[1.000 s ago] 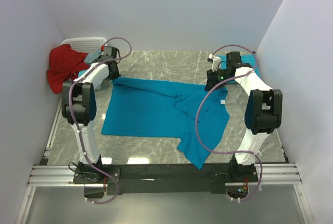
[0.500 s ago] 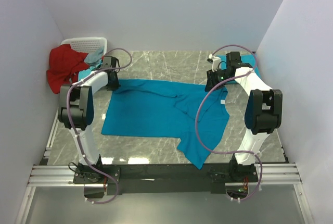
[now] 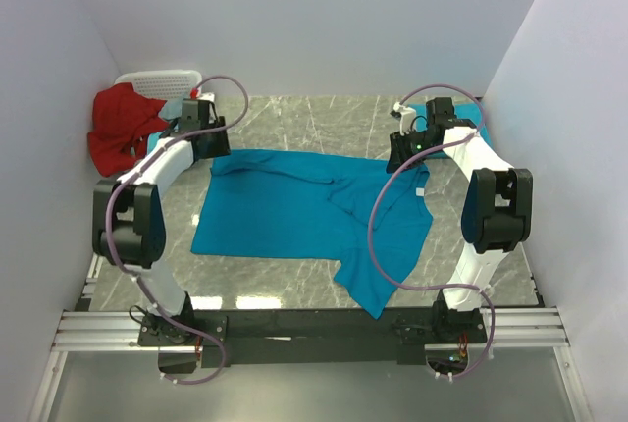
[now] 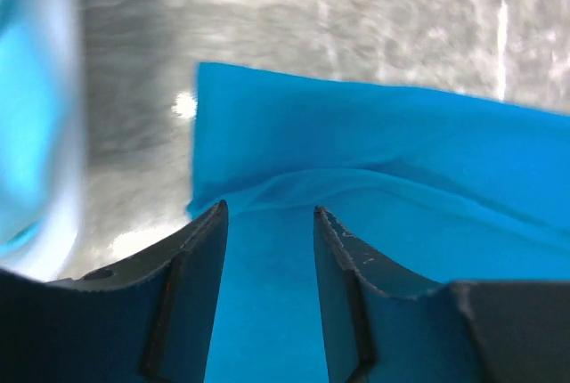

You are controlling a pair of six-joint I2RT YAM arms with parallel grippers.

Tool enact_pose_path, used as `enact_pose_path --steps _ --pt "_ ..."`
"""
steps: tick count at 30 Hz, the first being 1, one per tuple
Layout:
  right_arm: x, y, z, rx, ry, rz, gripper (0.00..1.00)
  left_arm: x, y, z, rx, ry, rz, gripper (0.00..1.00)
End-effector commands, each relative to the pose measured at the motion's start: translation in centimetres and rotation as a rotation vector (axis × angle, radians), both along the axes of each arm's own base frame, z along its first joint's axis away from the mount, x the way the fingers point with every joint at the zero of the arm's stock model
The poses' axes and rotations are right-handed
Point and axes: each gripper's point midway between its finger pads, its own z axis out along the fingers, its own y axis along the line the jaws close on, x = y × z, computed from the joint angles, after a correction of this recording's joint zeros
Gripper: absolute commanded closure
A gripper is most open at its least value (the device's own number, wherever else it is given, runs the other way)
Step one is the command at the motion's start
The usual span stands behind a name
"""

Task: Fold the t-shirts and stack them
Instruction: Fold the tshirt

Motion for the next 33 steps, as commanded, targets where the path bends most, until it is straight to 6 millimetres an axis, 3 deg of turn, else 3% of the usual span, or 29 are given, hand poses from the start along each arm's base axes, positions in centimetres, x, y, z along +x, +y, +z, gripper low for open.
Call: enact_pose_path --steps 1,3,7,10,14,22,33 --pt "0.7 -0.1 1.8 0.013 -0.052 0.008 0.65 0.9 -2.9 -1.0 -0.028 0.046 -0.196 0.50" --pt "0.7 0.0 1.9 0.015 -0.052 0.011 0.65 0.7 -3.9 -1.9 -0.039 0.085 -0.251 0.49" --pt "0.7 0.0 1.7 0.013 -0.048 0.009 0.65 2.6 -5.3 -2.4 -0.047 0.076 -0.288 0.49" --pt "0.7 -0.1 1.6 0.011 -0.045 0.008 0.65 4.0 -6.0 -2.9 -0.085 0.086 -0.271 0.58" --pt "0.7 -0.1 1.4 0.008 -0.042 0.009 0.65 4.5 -6.7 -4.5 -0.109 0.138 -0.276 0.68" --pt "0.7 0.0 1.1 0.009 -0.033 0.013 0.65 2.3 -6.9 -5.9 -0.107 0.179 -0.320 0.68" --pt "0.6 -0.1 1.3 0.012 -0.033 0.012 0.65 -1.7 -6.4 -4.6 -0.102 0.159 -0.320 0.68"
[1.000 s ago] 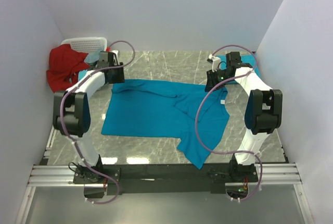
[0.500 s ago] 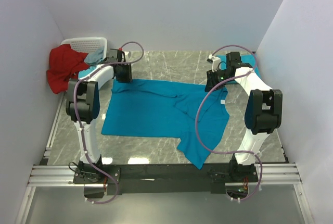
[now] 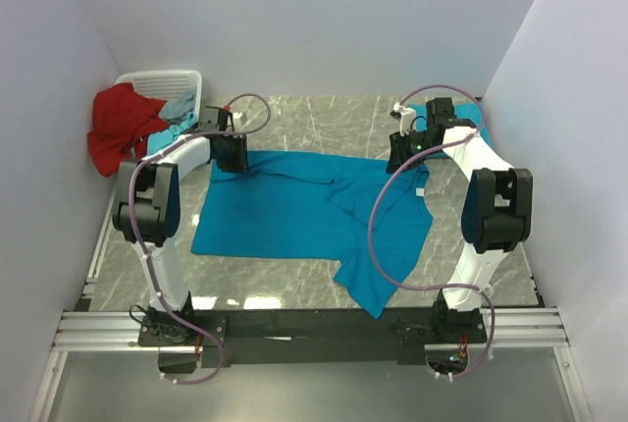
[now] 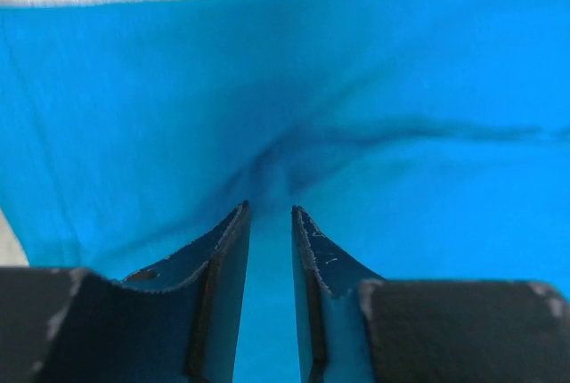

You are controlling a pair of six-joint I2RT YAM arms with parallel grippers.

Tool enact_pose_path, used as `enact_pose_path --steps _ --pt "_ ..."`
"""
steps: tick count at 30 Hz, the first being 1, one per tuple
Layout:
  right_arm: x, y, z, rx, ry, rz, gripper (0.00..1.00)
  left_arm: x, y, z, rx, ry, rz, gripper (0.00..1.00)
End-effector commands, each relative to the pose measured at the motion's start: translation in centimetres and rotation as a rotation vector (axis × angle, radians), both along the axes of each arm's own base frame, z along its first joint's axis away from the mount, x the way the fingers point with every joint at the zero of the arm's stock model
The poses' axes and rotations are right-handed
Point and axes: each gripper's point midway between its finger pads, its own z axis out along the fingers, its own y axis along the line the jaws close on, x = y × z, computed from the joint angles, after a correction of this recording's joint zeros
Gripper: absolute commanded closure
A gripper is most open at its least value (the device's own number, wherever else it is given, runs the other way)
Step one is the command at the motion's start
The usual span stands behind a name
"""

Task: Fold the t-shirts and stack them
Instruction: Fold the tshirt

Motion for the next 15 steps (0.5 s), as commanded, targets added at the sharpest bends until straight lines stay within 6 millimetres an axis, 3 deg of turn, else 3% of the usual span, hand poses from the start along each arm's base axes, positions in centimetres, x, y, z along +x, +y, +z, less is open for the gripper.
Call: enact_pose_path --steps 1,6,9,12,15 --pt "0.8 0.0 1.4 0.014 -0.039 0.006 0.65 -0.9 0.1 2.0 0.010 -0.062 -0.009 0.68" --pt "0.7 0.0 1.7 0.020 -0.043 0.009 0.65 -1.6 0.9 2.0 0.041 -0.077 0.015 0.65" --pt "0.7 0.0 1.7 0.019 -0.044 0.010 0.65 -0.9 0.6 3.3 0.020 -0.120 0.018 0.62" --pt "0.7 0.1 1.7 0.020 -0.044 0.012 0.65 0.3 -1.0 5.3 -0.029 -0.173 -0.004 0.61" --pt "0.6 0.1 1.6 0.020 -0.040 0.014 0.65 1.6 -2.5 5.6 -0.044 -0.169 -0.020 0.61"
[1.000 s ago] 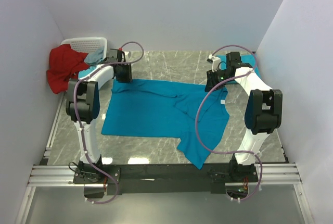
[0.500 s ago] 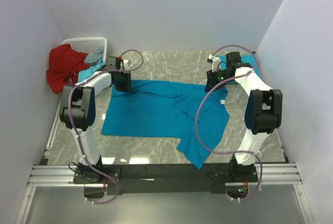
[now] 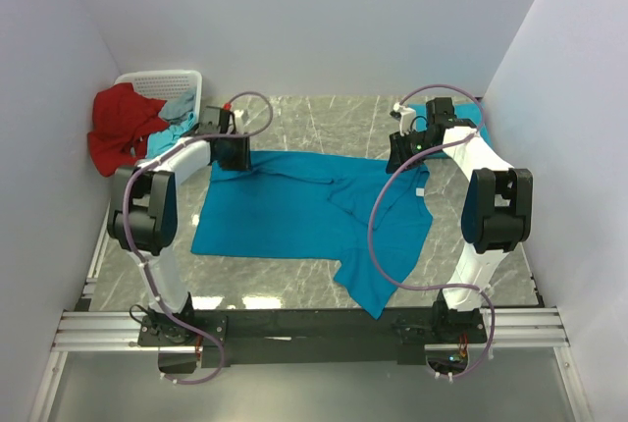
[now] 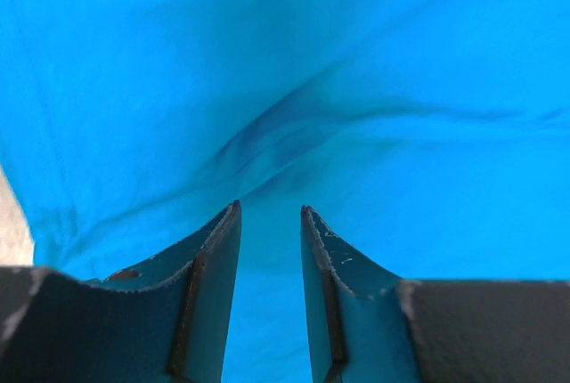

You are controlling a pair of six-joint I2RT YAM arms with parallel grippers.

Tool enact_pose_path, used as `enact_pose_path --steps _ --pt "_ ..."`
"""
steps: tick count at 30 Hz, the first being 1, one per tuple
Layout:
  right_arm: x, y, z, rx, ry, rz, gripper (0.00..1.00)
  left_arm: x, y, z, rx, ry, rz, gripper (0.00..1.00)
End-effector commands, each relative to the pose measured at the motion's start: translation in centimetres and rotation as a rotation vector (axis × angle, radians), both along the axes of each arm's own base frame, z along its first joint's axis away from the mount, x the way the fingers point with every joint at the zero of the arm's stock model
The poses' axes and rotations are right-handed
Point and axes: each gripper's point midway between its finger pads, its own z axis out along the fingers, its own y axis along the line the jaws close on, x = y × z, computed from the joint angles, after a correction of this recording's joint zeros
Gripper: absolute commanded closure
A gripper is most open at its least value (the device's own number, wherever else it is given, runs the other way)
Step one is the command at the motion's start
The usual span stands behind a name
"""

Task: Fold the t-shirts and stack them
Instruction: Fold the tshirt

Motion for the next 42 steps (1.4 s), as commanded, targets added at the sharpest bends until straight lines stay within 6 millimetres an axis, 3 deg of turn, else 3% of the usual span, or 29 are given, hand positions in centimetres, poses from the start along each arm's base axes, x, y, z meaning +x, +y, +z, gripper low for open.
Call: enact_pose_path --steps 1,5,11,17,25,32,35,36,38,39,42 --pt "0.7 -0.1 1.6 0.013 -0.041 0.009 0.65 3.1 -3.2 4.2 -0.054 -0.119 -0.046 0.61" --pt "0.7 -0.1 1.4 0.010 -0.036 0.009 0.65 4.4 -4.2 3.2 -0.030 -0.094 -0.046 0.62" --pt "0.7 -0.1 1.2 0.009 -0.030 0.010 0.65 5.2 -4.1 0.3 0.012 -0.024 -0.036 0.68" --pt "0.6 -0.2 0.9 0.004 -0.022 0.010 0.65 3.9 -4.7 -0.9 0.002 0.001 -0.085 0.73" --pt "0.6 -0.1 0.6 0.008 -0.011 0.011 0.65 1.8 -4.0 1.7 0.012 -0.068 -0.102 0.72" --pt "0.6 -0.1 0.9 0.008 -0.018 0.012 0.65 0.0 -4.4 -0.8 -0.003 0.032 -0.139 0.71" --pt "0.6 -0.2 0.9 0.005 -0.018 0.011 0.65 1.0 -3.2 1.1 0.003 -0.054 -0.041 0.70" --pt "0.7 -0.2 1.1 0.005 -0.027 0.012 0.65 1.8 -2.0 1.8 0.009 -0.084 0.017 0.68" --pt "1.1 -1.8 1.2 0.005 -0.032 -0.041 0.65 3.0 -0.9 3.9 -0.030 -0.141 0.107 0.67" --pt "1.5 -2.2 1.5 0.005 -0.049 -0.057 0.65 3.6 0.4 4.4 -0.025 -0.160 0.155 0.64" --pt "1.9 -4.2 1.3 -0.003 -0.042 -0.135 0.63 4.7 1.5 5.3 -0.022 -0.194 0.205 0.62"
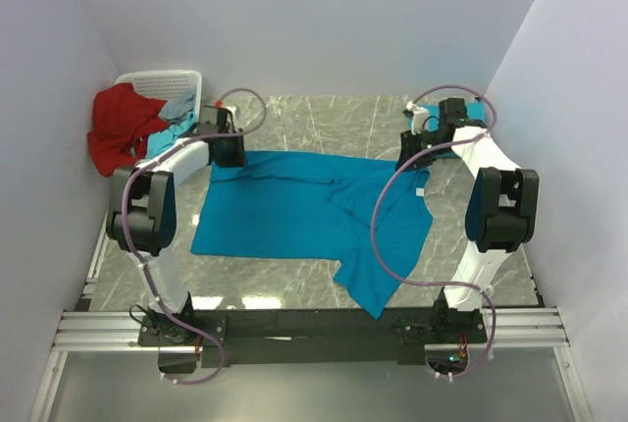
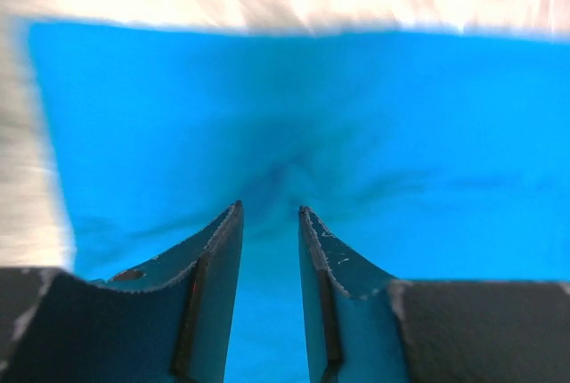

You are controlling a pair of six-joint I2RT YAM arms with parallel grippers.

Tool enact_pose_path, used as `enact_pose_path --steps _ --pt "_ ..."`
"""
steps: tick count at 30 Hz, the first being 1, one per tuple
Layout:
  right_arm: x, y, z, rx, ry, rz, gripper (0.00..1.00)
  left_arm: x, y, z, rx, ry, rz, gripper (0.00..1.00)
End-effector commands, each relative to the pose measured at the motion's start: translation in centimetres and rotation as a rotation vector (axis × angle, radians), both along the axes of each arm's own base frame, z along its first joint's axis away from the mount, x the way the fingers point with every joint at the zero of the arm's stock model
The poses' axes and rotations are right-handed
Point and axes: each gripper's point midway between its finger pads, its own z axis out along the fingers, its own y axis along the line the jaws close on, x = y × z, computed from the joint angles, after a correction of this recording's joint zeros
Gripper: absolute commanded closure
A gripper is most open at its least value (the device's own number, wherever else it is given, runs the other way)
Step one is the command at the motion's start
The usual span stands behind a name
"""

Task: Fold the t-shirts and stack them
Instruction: Fold the tshirt

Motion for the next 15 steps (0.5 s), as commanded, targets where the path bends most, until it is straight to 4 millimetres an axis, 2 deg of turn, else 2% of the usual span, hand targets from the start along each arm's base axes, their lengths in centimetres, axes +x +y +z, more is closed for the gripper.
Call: enact_pose_path --steps 1,8,15 --pt "1.7 -2.6 1.4 -0.008 -0.052 -0.094 0.62 3.5 1.9 4.8 -0.011 -0.165 0.121 0.62" --pt "2.3 -5.8 -0.7 -0.085 0.006 -0.205 0.58 5.1 3.3 1.9 0.041 -0.105 0.162 0.63" --pt "4.1 -7.6 -4.0 -0.158 0.046 -0.331 0.56 5.5 5.2 1.9 0.051 -0.125 0.185 0.62"
